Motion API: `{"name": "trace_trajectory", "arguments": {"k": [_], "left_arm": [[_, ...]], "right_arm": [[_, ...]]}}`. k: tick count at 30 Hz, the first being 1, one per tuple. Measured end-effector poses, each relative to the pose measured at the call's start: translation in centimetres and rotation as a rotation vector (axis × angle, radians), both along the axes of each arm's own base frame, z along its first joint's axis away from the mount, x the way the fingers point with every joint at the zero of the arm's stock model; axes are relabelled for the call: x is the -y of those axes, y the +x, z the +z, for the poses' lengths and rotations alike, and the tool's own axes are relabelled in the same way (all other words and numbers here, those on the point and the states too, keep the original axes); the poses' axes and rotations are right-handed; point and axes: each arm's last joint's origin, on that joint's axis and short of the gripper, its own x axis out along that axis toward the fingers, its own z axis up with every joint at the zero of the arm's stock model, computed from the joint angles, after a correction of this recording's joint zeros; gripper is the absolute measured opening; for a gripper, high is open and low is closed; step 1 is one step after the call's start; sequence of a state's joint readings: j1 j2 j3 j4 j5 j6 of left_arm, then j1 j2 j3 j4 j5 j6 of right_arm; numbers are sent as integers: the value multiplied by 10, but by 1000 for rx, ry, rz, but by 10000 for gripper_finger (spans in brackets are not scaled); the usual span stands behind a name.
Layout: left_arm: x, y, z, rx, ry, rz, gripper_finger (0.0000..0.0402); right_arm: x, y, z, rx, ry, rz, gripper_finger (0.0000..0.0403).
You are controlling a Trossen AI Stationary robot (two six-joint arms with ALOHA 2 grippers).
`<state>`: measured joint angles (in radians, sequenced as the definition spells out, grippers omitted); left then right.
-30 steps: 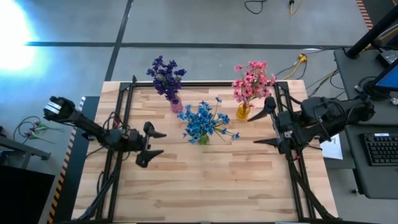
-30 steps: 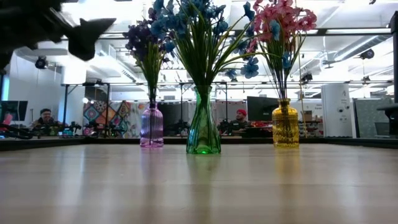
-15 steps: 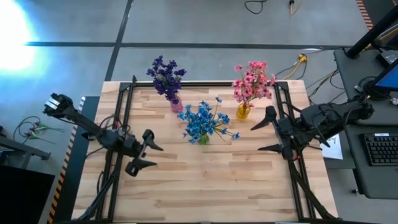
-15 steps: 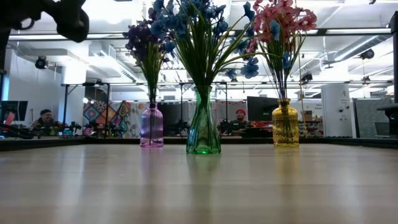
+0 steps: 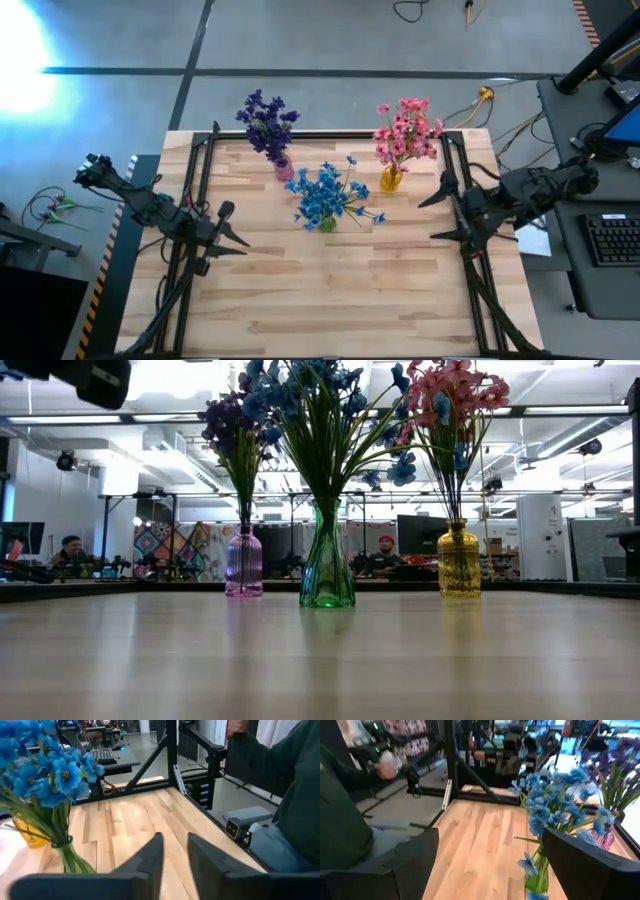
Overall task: Sort flowers into vase by color
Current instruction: Return to Home Position
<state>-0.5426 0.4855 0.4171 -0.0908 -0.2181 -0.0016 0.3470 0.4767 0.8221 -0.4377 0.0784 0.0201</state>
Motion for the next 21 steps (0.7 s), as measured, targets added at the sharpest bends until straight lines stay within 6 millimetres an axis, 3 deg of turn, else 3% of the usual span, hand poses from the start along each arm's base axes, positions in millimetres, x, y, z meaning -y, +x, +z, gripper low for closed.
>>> {"name": "trace_trajectory", "arguments": {"k": [6, 16, 21], "left_arm": [[-9, -14, -19, 27, -16, 0, 5], [-23, -37, -39, 178, 0, 20, 1], [-27, -40, -46, 182, 30, 68, 0]], "right_arm": [[6, -22, -9, 64, 28, 59, 347], [11, -35, -41, 175, 21, 51, 347], [10, -28, -68, 208, 3, 1, 347]]}}
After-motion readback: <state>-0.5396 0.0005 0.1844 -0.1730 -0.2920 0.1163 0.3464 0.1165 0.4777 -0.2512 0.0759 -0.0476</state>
